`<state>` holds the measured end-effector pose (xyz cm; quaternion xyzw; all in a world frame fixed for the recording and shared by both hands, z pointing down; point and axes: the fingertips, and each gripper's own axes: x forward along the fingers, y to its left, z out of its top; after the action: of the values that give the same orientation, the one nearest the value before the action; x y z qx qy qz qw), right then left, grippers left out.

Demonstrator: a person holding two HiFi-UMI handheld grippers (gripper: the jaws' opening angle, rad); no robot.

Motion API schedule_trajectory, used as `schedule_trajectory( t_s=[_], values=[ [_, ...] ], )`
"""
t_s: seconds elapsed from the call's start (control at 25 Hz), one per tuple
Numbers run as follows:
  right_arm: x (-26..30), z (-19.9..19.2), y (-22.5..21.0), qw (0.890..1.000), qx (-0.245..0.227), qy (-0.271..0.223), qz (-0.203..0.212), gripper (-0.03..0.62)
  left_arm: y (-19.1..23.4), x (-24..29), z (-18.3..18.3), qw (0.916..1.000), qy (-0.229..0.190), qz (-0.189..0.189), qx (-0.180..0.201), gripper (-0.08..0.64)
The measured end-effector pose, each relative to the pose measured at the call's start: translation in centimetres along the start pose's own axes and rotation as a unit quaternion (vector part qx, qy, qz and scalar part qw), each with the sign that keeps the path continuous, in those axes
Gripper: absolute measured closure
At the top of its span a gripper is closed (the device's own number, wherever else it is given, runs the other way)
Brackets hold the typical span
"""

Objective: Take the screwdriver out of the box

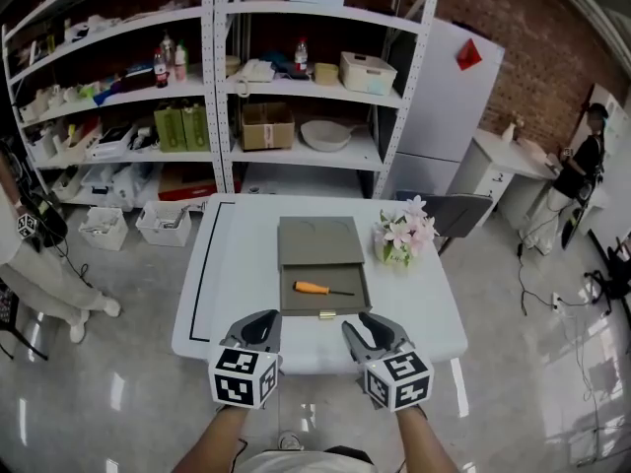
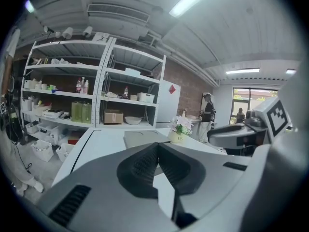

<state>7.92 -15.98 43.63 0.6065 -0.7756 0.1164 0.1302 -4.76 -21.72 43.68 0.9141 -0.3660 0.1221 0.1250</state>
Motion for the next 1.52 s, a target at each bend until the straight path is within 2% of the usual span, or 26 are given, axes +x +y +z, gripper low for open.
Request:
schedule_trajectory(
  t_s=[0.4,0.6,0.76,0.96,1.2,1.52],
  values=[
    [4.8,-0.5,-0.5,0.994,-0.059,0.062,0.068,0.415,1.8,1.8,-0.7,0.9998,0.013,0.016,0.001,0.554],
    [7.7,-1.4,-1.3,0.982,-0.106,0.101,0.116,0.409,2.4,4.0,-1.2,0.9992,0.023,0.031,-0.001,0.554],
    [10.2,-2.2,-2.0,0.972,-0.123,0.129,0.155,0.410,3.4,5.9,-1.3,0.9984,0.031,0.047,-0.009,0.554],
    [13.6,-3.6,-2.2,0.949,-0.163,0.176,0.205,0.408,4.8,7.9,-1.6,0.9967,0.041,0.068,-0.019,0.554],
    [17.0,-5.1,-2.1,0.923,-0.200,0.220,0.246,0.410,6.3,9.3,-2.3,0.9945,0.052,0.087,-0.025,0.554],
    [20.5,-8.7,-1.7,0.871,-0.260,0.291,0.298,0.403,7.9,10.6,-3.2,0.9918,0.062,0.105,-0.038,0.554]
  ],
)
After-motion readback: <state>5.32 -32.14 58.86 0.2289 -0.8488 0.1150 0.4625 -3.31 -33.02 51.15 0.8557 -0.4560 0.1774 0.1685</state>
